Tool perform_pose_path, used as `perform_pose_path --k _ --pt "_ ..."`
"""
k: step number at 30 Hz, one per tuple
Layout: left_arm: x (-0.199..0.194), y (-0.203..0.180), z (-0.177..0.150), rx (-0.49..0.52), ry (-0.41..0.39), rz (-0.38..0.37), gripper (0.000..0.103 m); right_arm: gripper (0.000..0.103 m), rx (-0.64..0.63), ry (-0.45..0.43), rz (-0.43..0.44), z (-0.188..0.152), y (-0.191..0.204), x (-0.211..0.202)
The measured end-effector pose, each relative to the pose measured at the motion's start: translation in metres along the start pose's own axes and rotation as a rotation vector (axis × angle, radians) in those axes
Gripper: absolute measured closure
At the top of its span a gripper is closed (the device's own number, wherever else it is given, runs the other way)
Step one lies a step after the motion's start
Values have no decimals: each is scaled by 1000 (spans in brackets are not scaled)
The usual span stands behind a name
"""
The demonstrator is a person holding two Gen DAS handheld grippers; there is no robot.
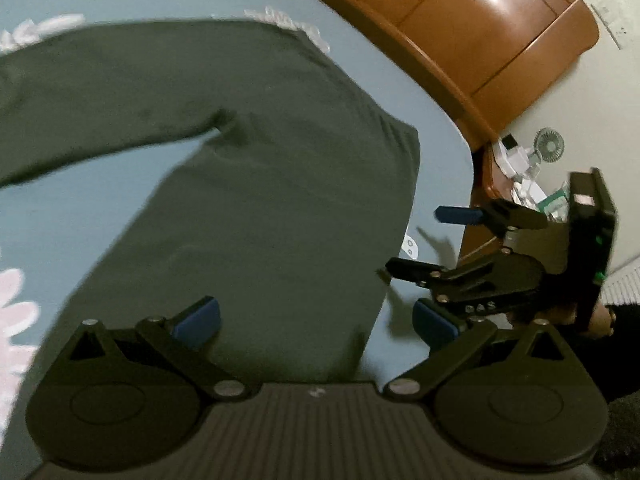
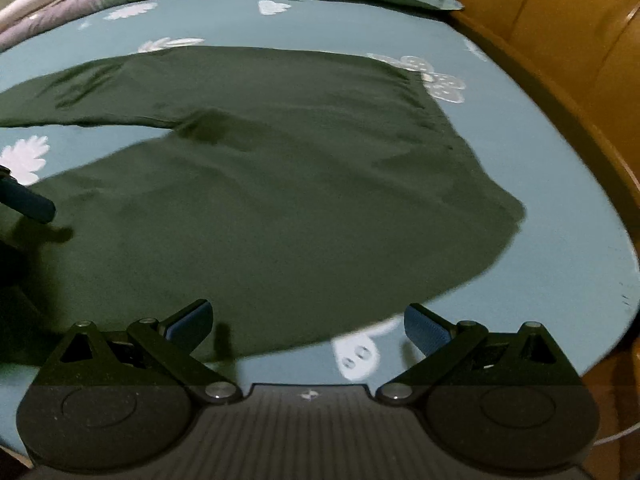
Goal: Fold clothes
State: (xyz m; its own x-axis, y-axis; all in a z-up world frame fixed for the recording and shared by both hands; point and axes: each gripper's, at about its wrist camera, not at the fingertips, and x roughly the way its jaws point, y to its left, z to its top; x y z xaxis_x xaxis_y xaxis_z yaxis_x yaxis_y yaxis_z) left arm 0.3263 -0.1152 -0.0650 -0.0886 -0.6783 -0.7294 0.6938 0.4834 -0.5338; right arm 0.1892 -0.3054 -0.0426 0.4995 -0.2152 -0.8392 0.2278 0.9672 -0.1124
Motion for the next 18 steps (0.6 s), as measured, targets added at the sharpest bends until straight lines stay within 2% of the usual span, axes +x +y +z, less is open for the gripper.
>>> perform_pose_path --k 4,6,10,18 --pt "14 6 10 -10 -6 91 1 0 31 -4 -32 -6 -13 -7" --pt "9 7 17 -17 -35 80 1 0 44 -8 -41 -5 -18 -8" --pt "0 4 24 -11 -78 75 1 0 42 -37 -9 3 -19 -7" --pt "6 2 20 -16 -42 111 1 0 -5 -33 114 20 -3 22"
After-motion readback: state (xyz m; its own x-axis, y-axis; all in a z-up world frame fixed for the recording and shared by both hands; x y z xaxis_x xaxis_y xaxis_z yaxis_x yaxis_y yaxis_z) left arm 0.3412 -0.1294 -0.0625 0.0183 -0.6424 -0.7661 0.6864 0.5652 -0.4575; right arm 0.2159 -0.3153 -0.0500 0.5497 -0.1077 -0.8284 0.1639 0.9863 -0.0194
